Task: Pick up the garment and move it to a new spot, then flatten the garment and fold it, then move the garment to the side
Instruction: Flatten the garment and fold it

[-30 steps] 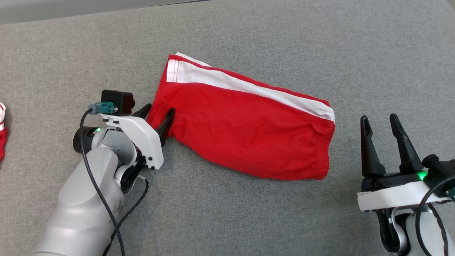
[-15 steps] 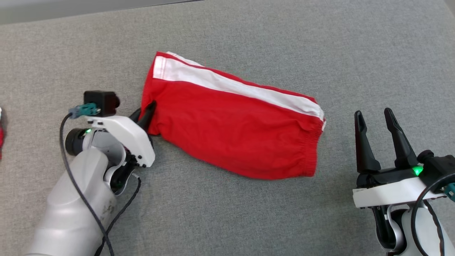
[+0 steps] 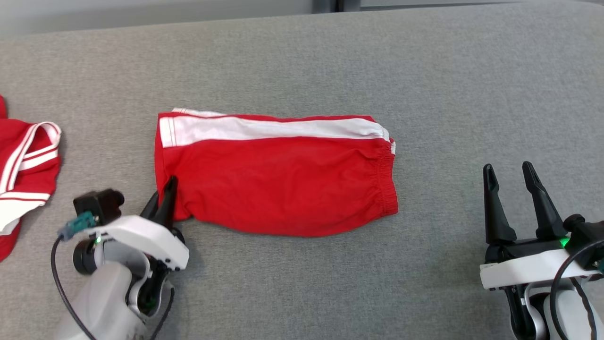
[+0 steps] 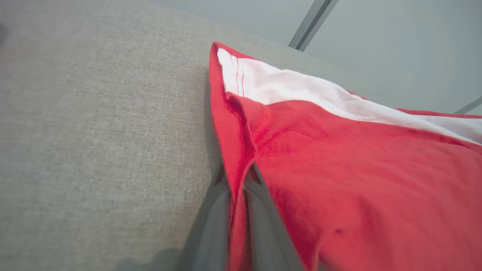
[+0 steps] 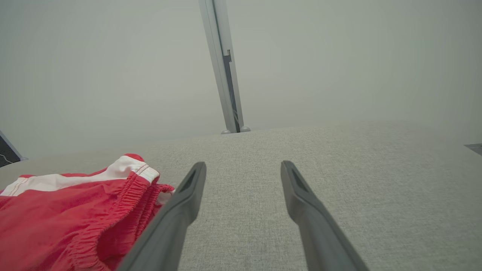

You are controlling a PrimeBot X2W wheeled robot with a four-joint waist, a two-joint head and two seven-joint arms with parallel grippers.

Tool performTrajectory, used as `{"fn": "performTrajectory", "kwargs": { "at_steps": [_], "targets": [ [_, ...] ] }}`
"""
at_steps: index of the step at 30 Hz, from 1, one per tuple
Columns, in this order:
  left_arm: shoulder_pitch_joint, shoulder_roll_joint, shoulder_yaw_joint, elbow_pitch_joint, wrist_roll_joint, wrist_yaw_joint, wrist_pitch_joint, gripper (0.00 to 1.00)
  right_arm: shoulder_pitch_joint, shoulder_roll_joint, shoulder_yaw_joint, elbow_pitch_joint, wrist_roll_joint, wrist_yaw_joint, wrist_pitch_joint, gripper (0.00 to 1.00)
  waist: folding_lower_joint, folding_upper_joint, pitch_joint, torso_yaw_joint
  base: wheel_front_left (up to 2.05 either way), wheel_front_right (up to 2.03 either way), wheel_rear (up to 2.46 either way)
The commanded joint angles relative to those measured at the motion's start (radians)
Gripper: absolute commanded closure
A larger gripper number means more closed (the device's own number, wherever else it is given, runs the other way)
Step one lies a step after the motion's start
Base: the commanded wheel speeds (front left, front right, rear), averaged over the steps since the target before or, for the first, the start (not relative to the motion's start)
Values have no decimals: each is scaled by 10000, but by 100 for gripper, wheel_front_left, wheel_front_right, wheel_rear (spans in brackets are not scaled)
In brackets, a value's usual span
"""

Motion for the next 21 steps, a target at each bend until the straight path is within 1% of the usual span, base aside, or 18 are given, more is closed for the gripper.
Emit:
{"fn": "performTrajectory", "kwargs": {
  "at_steps": [1,5,9,11,18,19,20,21],
  "targets": [
    [303,90,76,-140,-29,138,-105,100,84,-74,-22,-1,23,2,-14,0,0,0,-134,160,0,0,0],
    [1152,31,206,-1059,-215,418,-332,100,125,-107,-25,-7,37,2,80,0,0,0,-308,351,0,0,0],
    [1668,126,149,-1889,-77,670,-377,100,79,-100,-44,-51,68,2,118,0,0,0,-366,458,0,0,0],
    [1776,189,132,-2120,-7,815,-351,100,85,-92,-21,-57,83,2,128,0,0,0,-385,477,0,0,0],
    [1918,308,50,-2489,58,1083,-118,100,195,-81,30,-20,141,2,150,0,0,0,-396,415,0,0,0],
    [1906,355,27,-2501,120,1145,-90,69,204,-79,28,-18,150,2,151,0,0,0,-397,396,0,0,0],
    [1902,372,5,-2508,138,1168,-101,0,215,-79,26,-10,158,2,152,0,0,0,-407,376,0,0,0],
    [1904,387,-2,-2563,212,1218,-170,0,230,-75,34,8,155,2,155,0,0,0,-438,351,0,0,0]
  ]
}}
